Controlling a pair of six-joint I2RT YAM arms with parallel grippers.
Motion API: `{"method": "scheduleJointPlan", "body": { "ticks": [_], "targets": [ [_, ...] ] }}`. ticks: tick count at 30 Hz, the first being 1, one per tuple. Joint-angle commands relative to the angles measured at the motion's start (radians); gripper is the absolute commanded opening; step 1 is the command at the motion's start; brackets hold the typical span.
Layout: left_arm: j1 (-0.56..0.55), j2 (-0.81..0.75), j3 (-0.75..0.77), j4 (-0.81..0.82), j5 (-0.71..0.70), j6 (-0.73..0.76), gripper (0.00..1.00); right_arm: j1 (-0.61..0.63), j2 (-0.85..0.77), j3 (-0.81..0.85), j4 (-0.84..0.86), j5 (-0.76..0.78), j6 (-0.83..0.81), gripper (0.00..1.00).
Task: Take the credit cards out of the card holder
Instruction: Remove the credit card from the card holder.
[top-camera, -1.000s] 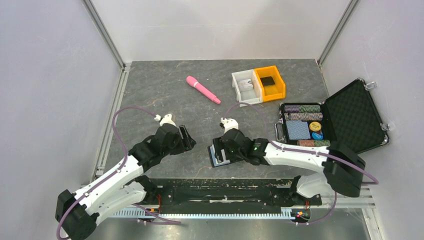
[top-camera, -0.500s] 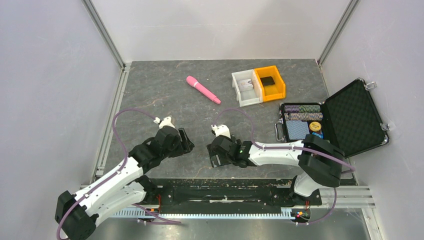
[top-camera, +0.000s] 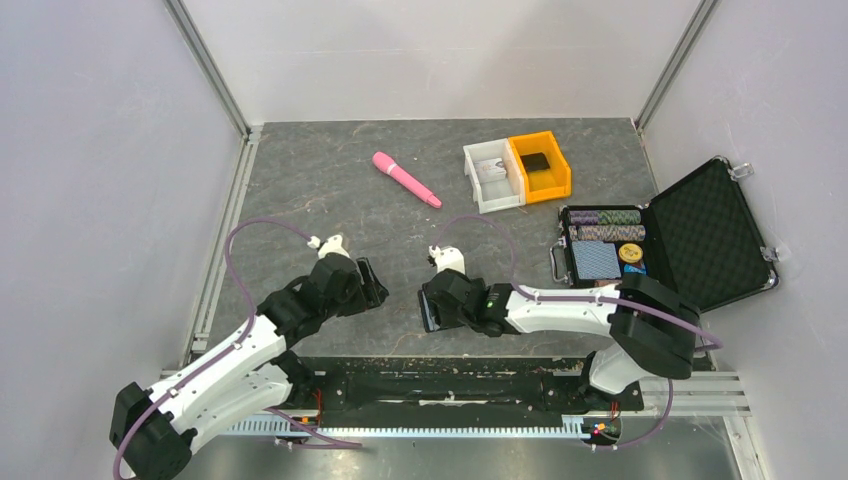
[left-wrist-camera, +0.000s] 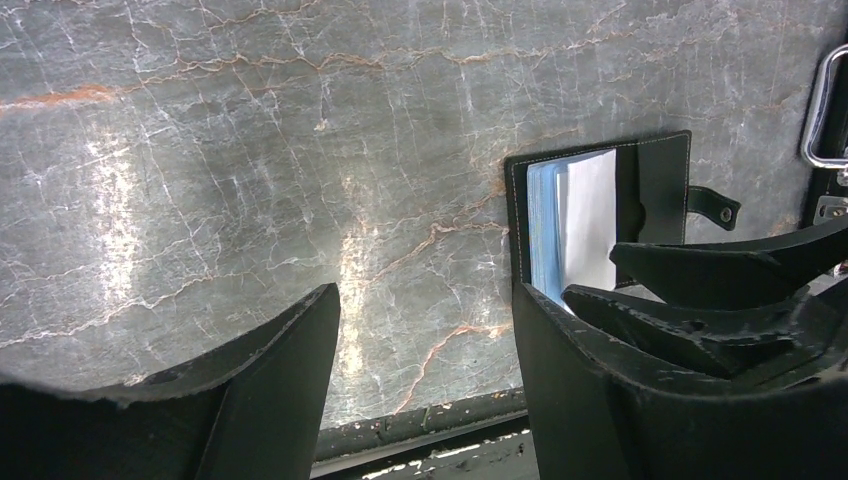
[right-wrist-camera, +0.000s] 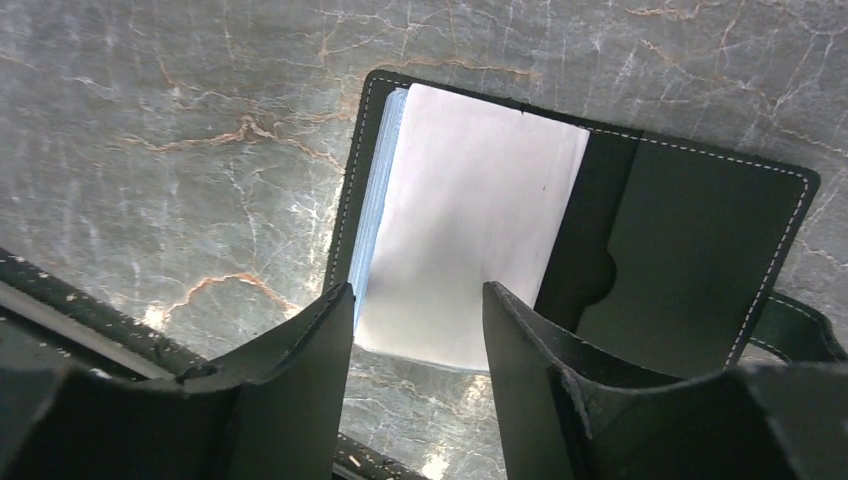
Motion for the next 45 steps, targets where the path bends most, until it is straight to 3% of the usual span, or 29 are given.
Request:
{"method": "scheduleJointPlan", "body": {
  "ticks": [1,7,12,26,31,40,45],
  "targets": [
    [0.000,0.007,-0.005,0.029,0.018,-0.020,0.71,-0.027,-0.069,-0.059,0.106,-0.057,0.054,0.51],
    [-0.001,0.017,-0.010,0.038,0.030,-0.024,0.71,-0.069,-0.114,-0.122,0.137,-0.065,0.062,0.46],
    [0.000,0.016,-0.013,0.041,0.030,-0.030,0.70,-0.070,-0.128,-0.091,0.098,-0.047,0.027,0.70],
    [0.000,0.008,-0.024,0.046,0.013,-0.027,0.70,-0.031,0.009,0.035,0.017,0.013,0.000,0.78],
    [0.000,0.002,-0.029,0.046,0.010,-0.026,0.70,-0.029,0.060,0.056,-0.025,0.055,-0.005,0.75],
    [0.000,0.010,-0.025,0.053,0.012,-0.025,0.71,-0.031,0.037,0.028,0.000,0.054,0.003,0.51],
    [0.000,0.018,-0.025,0.060,0.015,-0.026,0.71,-0.044,-0.016,-0.018,0.054,0.007,0.016,0.46]
  ]
}}
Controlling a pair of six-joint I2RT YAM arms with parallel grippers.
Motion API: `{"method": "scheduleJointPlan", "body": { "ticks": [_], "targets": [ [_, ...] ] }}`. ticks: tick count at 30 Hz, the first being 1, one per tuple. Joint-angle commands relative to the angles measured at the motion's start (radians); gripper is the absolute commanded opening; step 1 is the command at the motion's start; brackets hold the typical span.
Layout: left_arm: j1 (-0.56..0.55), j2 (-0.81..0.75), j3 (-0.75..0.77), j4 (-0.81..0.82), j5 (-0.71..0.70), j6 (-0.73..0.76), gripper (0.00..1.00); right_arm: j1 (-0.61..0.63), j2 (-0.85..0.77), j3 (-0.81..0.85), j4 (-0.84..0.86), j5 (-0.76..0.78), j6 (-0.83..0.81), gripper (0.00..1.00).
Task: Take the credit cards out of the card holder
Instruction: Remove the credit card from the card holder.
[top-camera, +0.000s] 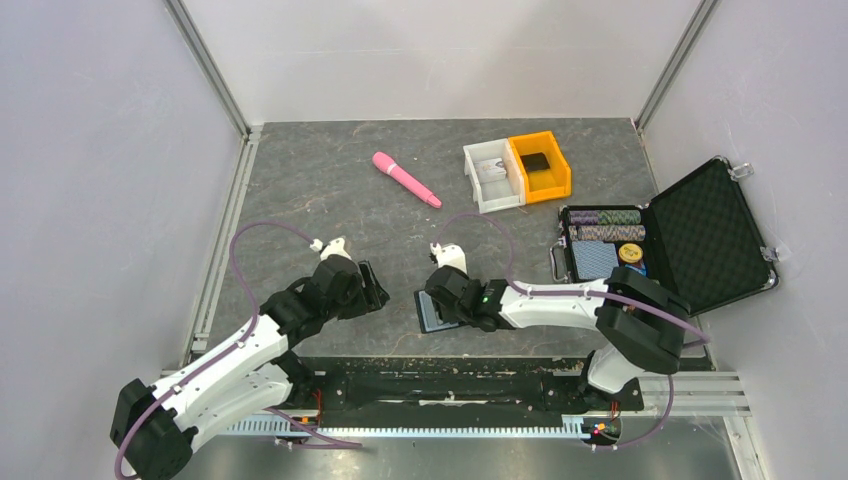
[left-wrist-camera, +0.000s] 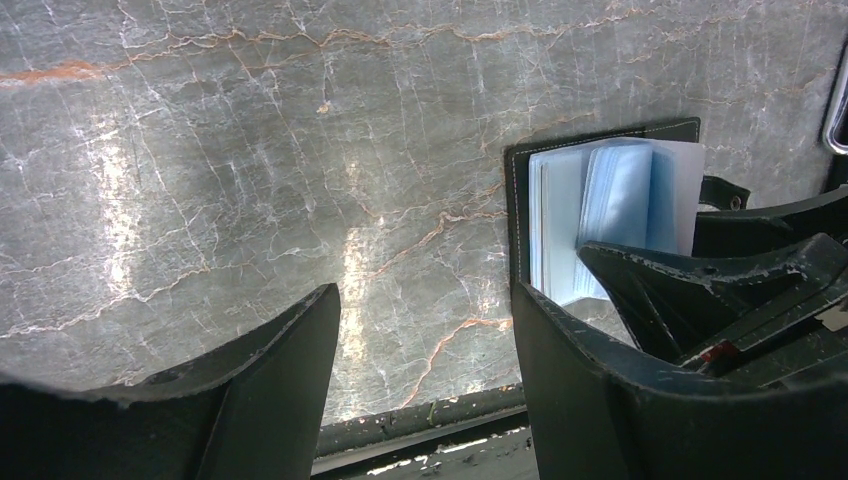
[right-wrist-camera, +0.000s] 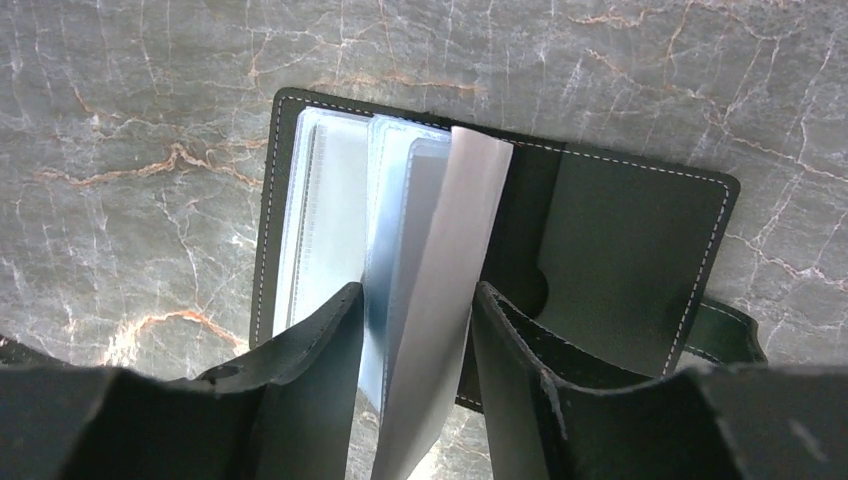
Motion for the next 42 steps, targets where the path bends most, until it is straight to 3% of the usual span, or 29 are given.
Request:
{"method": "scheduleJointPlan", "body": {
  "ticks": [1,14,27,42],
  "targets": [
    [0.000,0.007,-0.001,0.053,-0.005,-0.023,0.71,-0.022,-0.079,-0.052,0.080,-0.037,0.026,0.44],
    [0.000,0.094,-0.020,0.138,0.108,-0.035,0.66,-0.160,-0.212,-0.315,0.441,-0.347,0.113,0.22],
    [0.000,0.126,-0.091,0.283,0.239,-0.091,0.68,-0.215,-0.247,-0.420,0.686,-0.532,0.197,0.18],
    [0.000,0.115,-0.154,0.474,0.386,-0.116,0.71,-0.247,-0.324,-0.514,0.771,-0.593,0.221,0.17]
  ]
}}
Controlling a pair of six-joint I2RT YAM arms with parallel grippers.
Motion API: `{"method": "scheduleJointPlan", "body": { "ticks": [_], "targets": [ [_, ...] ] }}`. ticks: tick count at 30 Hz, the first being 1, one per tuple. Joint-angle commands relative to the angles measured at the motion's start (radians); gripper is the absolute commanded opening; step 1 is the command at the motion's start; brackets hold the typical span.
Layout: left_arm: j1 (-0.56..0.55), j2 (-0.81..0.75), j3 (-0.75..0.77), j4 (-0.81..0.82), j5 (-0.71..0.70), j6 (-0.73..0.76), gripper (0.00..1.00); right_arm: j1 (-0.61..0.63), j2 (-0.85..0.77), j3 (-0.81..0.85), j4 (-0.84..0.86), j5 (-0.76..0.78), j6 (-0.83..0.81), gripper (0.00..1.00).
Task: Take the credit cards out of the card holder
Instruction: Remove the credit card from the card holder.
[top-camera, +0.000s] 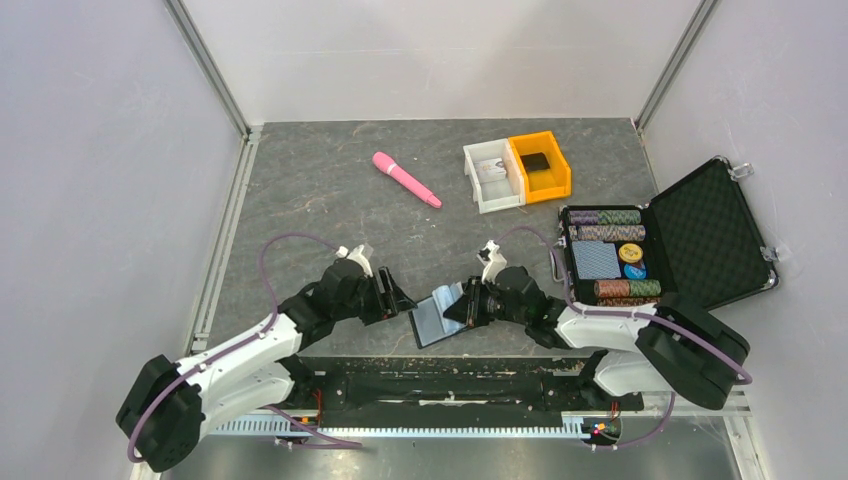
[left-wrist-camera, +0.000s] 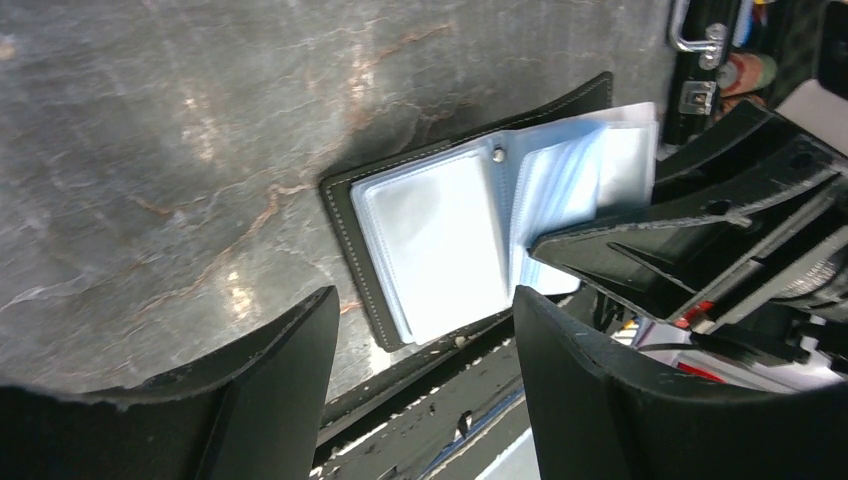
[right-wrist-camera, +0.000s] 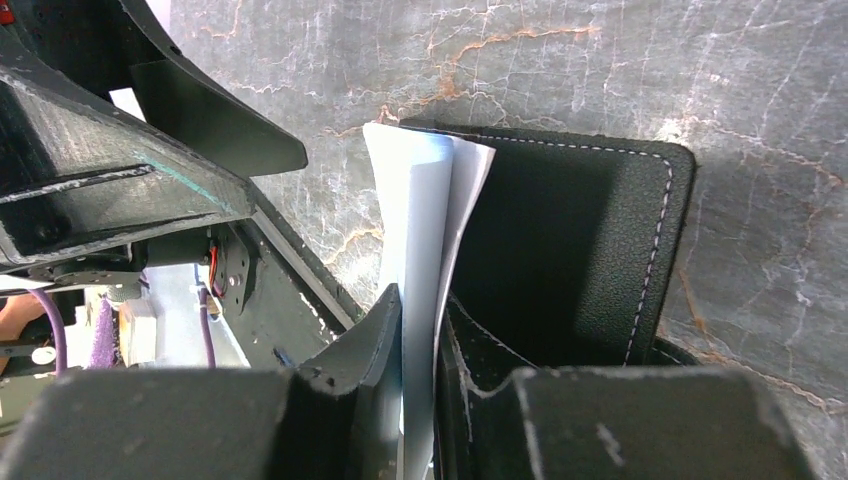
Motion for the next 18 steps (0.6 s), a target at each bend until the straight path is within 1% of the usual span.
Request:
{"method": "scheduleJointPlan", "body": {
  "ticks": [1,10,12,18],
  "targets": [
    [0.000,0.004,-0.022,0.128,0.081,-0.023,0.71,-0.011,-0.045,-0.031,0.110,-0.034,0.022,0.17],
    [0.000,0.069,-0.033,0.148,0.099,-0.027,0.71,-0.037,-0.081,-0.069,0.208,-0.081,0.082,0.16],
    [-0.001,0.068,-0.044,0.188,0.098,-0.037,0.71,-0.048,-0.082,-0.074,0.223,-0.098,0.092,0.16],
    [0.000,0.036,-0.072,0.230,0.106,-0.054,0.73,-0.085,-0.103,-0.083,0.242,-0.131,0.102,0.15]
  ]
}}
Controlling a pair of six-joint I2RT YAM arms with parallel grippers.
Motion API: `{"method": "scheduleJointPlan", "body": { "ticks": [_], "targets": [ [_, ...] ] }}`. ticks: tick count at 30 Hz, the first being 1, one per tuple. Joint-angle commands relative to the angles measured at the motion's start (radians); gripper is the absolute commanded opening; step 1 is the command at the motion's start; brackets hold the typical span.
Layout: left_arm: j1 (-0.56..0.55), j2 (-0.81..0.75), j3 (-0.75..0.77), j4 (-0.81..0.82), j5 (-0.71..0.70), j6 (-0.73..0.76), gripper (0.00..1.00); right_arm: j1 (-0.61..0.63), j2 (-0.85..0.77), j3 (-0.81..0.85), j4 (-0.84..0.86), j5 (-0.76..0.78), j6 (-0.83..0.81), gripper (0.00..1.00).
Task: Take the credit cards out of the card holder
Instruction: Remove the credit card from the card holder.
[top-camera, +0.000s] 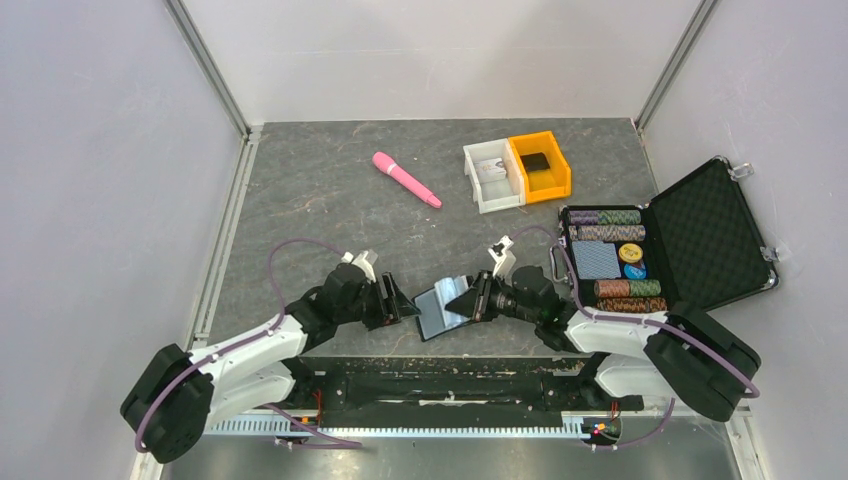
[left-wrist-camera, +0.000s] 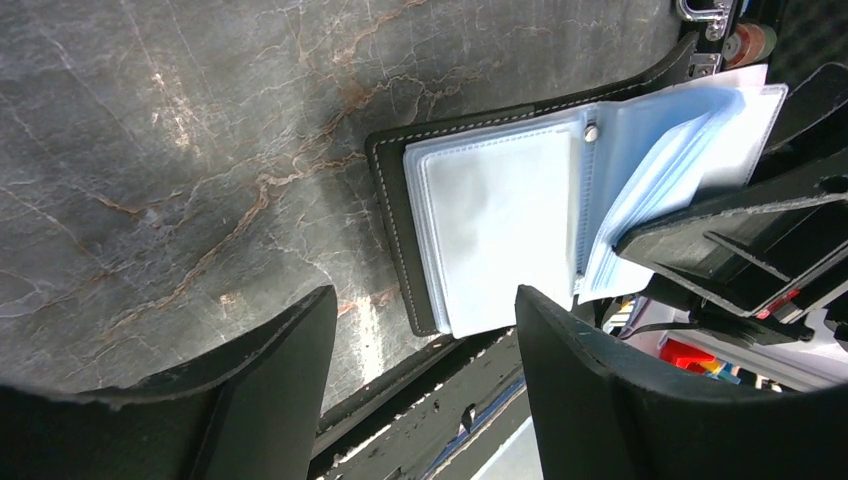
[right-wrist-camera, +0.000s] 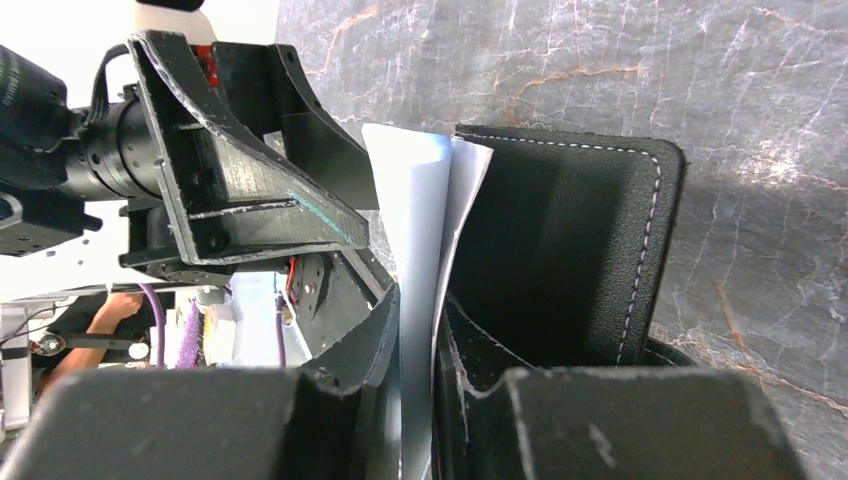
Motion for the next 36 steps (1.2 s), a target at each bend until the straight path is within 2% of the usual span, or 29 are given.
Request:
{"method": "scheduleJointPlan", "body": {
  "ticks": [1,4,7,10,13,14,22,24,27,30,32,36],
  "targets": [
    [0.000,-0.032,-0.007,0.083,0.032,-0.036,0.74,-0.027,-0.039,-0.004,0.081,-0.042,0.016,0.15],
    [0.000,-0.040,-0.007,0.083,0.026,-0.033,0.75,-0.037,-0.038,-0.007,0.050,-0.030,-0.010,0.16],
    [0.000,-0.042,0.013,0.035,0.003,-0.013,0.74,-0.037,-0.005,0.016,-0.071,0.009,-0.070,0.19],
    [0.000,-0.045,0.035,0.006,-0.010,0.014,0.74,-0.037,0.039,0.031,-0.116,0.006,-0.094,0.28],
    [0.000,-0.046,0.043,-0.026,-0.017,0.028,0.73,-0.039,0.066,0.095,-0.244,0.039,-0.162,0.42],
    [0.000,-0.046,0.046,-0.025,-0.018,0.031,0.72,-0.038,0.066,0.109,-0.276,0.054,-0.182,0.43],
    [0.000,0.080,0.140,-0.022,-0.055,0.117,0.62,-0.040,0.050,0.119,-0.313,0.097,-0.208,0.34],
    [0.000,0.139,0.174,-0.026,-0.049,0.134,0.61,-0.042,0.040,0.119,-0.339,0.121,-0.208,0.36],
    [0.000,0.189,0.217,-0.039,-0.030,0.140,0.60,-0.041,-0.007,0.151,-0.443,0.185,-0.228,0.49],
    [0.002,0.185,0.249,-0.122,-0.084,0.133,0.61,-0.041,-0.071,0.221,-0.589,0.263,-0.268,0.59],
    [0.002,0.162,0.255,-0.171,-0.133,0.144,0.66,-0.040,-0.105,0.275,-0.679,0.321,-0.284,0.59],
    [0.003,0.077,0.251,-0.245,-0.212,0.166,0.69,-0.021,-0.146,0.346,-0.739,0.368,-0.292,0.54]
  ]
}}
